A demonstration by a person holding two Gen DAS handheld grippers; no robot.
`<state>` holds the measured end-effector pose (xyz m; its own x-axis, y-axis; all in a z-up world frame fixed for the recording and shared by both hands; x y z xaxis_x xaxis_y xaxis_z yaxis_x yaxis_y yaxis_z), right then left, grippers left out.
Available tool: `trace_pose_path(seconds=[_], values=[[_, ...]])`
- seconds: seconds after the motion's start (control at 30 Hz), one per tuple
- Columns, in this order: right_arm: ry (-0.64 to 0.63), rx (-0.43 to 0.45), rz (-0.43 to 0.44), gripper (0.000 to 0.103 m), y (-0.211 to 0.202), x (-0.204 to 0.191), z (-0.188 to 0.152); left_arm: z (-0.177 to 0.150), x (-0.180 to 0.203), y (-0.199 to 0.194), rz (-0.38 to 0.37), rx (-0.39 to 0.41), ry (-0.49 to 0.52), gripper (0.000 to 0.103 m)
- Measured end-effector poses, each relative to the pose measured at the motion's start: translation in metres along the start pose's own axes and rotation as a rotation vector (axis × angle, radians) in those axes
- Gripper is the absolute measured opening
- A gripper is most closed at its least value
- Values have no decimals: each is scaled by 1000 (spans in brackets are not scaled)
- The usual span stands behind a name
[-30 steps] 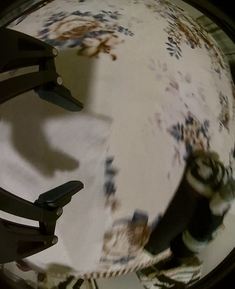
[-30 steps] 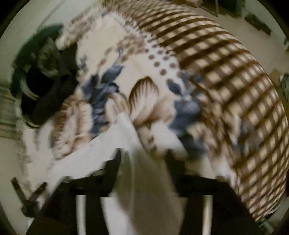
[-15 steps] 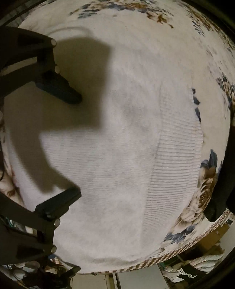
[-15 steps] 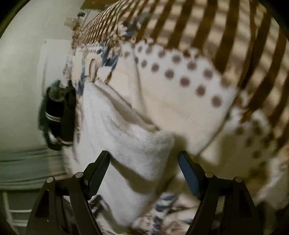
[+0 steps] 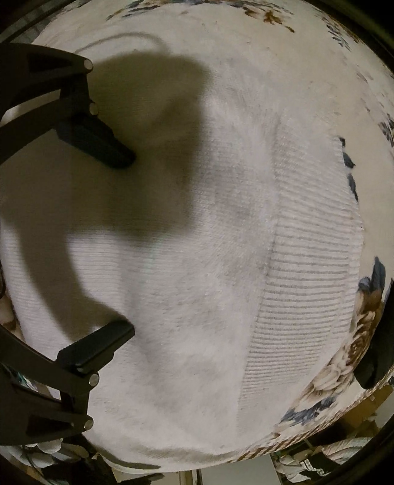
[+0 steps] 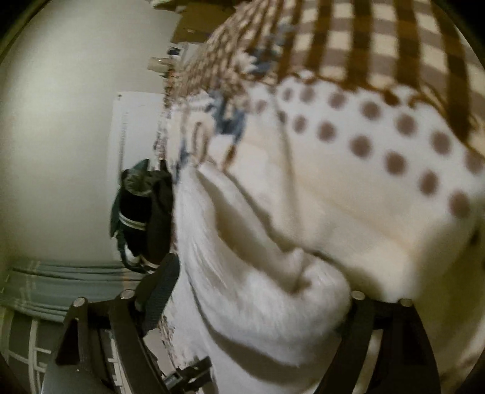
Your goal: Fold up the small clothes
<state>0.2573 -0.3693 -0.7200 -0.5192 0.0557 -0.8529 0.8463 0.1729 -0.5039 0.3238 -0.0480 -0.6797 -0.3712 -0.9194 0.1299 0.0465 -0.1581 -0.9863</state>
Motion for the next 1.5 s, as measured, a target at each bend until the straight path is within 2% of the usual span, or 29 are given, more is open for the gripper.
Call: trace_pose_path(seconds=[0.07,0.13,0.23,0.27,0.37,0.4,0.5,0.57,0.7,0.77,0.9,1.0,1.1,1.2,1.23,1.3,1.43,1.5], values=[[-30,-12,5,100,9,-3,-2,0,0,1,5,-1,-4,103],[-61,-26,-17,100,18,-5,-4,4,0,2,10,-2,-6,103],[-101,-39,-72,99,33,-12,-5,10,-3,7,12,-6,-14,103],[-112,-38,-94,95,32,-11,-6,13,-2,7,14,-7,-18,103],[-91,-5,-187,55,30,3,0,9,-3,6,24,-9,-20,103],[-59,-4,-176,49,28,6,1,8,-3,5,28,-7,-19,103],[-82,24,-194,44,21,1,-1,8,0,6,44,-6,-31,103],[-145,63,-233,43,19,-10,-6,6,-1,4,47,-10,-45,103],[-302,137,-279,40,10,-42,-21,5,0,-6,26,30,-73,103],[-409,169,-299,39,6,-67,-38,3,1,-12,9,45,-73,103],[-520,187,-321,38,0,-98,-71,-3,-5,-29,-37,71,-101,103],[-612,182,-334,38,11,-128,-103,-11,-25,-52,-41,112,-154,103],[-756,147,-348,37,28,-152,-151,-31,-63,-78,-33,164,-253,103],[-921,82,-352,37,60,-168,-216,-62,-102,-95,-12,187,-349,103],[-1004,47,-354,37,76,-171,-249,-75,-118,-100,0,193,-388,103],[-1122,-3,-361,37,95,-167,-298,-105,-152,-109,30,199,-479,103],[-1372,-155,-368,36,134,-131,-413,-165,-201,-113,71,189,-631,103],[-1459,-202,-373,36,141,-112,-452,-191,-221,-112,77,173,-687,103]])
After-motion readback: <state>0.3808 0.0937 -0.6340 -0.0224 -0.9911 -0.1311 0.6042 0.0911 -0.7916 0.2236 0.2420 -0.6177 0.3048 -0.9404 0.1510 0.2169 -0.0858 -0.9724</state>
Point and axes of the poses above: each gripper's, at about its wrist camera, not at the fingertips, and y roughly the way its jaws point, x to its right, z to its top, the point moved 10 cm from there along y, roughly the way its jaws point, and after that the axes turned 14 degrees about y, right-handed, at the moved point
